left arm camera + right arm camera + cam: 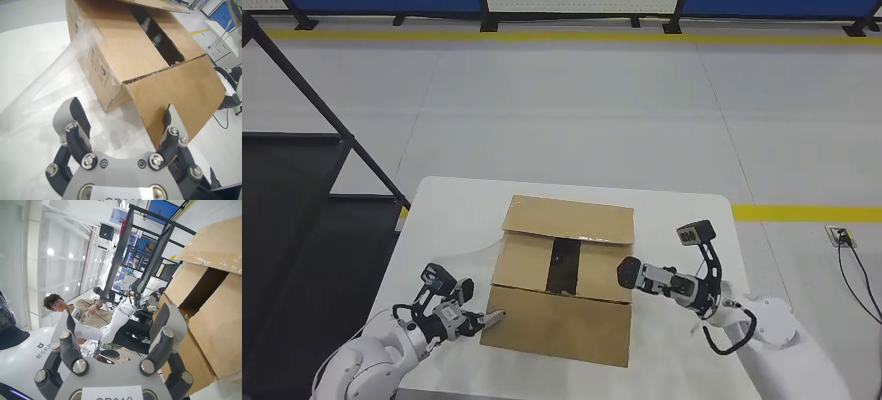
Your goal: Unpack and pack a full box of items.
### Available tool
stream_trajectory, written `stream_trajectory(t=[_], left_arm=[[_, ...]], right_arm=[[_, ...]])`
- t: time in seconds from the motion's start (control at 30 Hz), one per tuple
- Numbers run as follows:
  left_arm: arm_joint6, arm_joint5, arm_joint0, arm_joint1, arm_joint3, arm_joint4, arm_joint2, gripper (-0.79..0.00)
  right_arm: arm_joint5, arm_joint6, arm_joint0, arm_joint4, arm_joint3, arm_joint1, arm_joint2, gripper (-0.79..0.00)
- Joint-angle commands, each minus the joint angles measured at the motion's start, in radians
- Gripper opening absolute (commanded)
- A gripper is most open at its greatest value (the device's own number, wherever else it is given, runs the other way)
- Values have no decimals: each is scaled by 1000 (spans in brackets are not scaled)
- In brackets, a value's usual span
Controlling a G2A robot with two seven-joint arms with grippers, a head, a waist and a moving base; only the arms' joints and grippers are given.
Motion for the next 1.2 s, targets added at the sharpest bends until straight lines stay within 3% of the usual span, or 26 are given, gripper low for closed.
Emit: stream_trajectory(t=[0.0,0.2,0.4,0.63,0.77,0.97,1.17], left_arm=[[0,0,0,0,0,0,0,0],[56,31,18,0,-22,59,14,0],[93,39,27,2,-24,94,25,0],[110,34,31,6,-22,101,29,0],[120,38,35,8,-23,106,32,0],[144,41,44,10,-25,99,34,0],[165,42,54,12,-27,94,35,0]], right_arm=[[22,-11,-6,8,1,-1,-6,0],[216,-152,67,-15,92,-26,-91,0],[287,-252,157,8,220,-59,-156,0],[178,-397,234,24,293,-100,-197,0],[135,-529,288,-46,313,-122,-221,0],[157,-699,404,-180,387,-169,-300,0],[198,-859,530,-322,549,-230,-397,0]])
